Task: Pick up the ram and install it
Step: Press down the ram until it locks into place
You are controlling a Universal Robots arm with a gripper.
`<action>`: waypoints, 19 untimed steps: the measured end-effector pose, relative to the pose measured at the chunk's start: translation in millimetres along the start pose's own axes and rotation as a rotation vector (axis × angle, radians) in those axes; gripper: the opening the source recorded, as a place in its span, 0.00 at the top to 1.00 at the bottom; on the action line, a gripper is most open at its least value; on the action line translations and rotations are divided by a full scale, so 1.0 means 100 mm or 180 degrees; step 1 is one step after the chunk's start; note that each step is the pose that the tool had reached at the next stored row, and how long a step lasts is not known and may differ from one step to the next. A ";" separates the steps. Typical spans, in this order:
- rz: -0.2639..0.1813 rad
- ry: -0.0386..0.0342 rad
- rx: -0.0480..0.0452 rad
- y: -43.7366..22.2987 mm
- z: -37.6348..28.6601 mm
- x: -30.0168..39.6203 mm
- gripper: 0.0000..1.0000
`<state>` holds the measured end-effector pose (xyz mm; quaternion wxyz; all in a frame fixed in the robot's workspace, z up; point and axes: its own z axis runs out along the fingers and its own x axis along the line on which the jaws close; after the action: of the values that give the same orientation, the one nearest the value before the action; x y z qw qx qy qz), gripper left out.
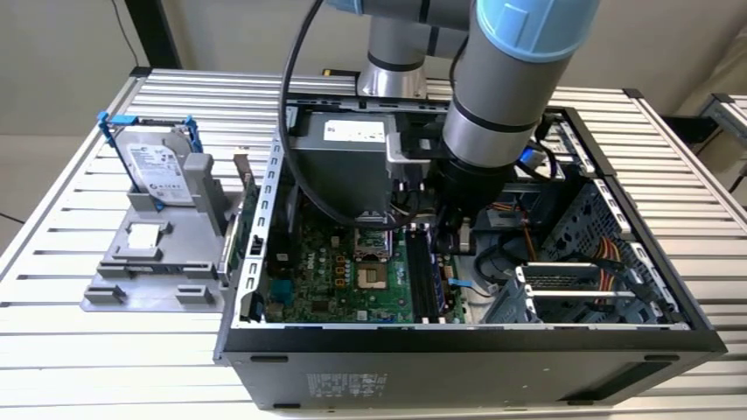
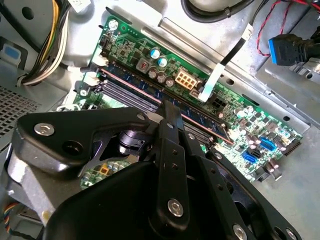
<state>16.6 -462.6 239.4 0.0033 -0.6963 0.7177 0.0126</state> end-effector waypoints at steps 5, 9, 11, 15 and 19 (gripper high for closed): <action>-0.0004 0.0000 -0.0001 -0.002 0.071 0.001 1.00; -0.0005 0.0001 -0.0003 -0.003 0.073 0.006 1.00; -0.0004 0.0000 -0.0005 -0.003 0.073 0.018 1.00; -0.0004 0.0000 -0.0006 -0.004 0.108 0.022 1.00; -0.0004 0.0002 -0.0006 -0.004 0.122 0.023 1.00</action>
<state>16.8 -464.6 227.2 0.0025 -0.6967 0.7172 0.0131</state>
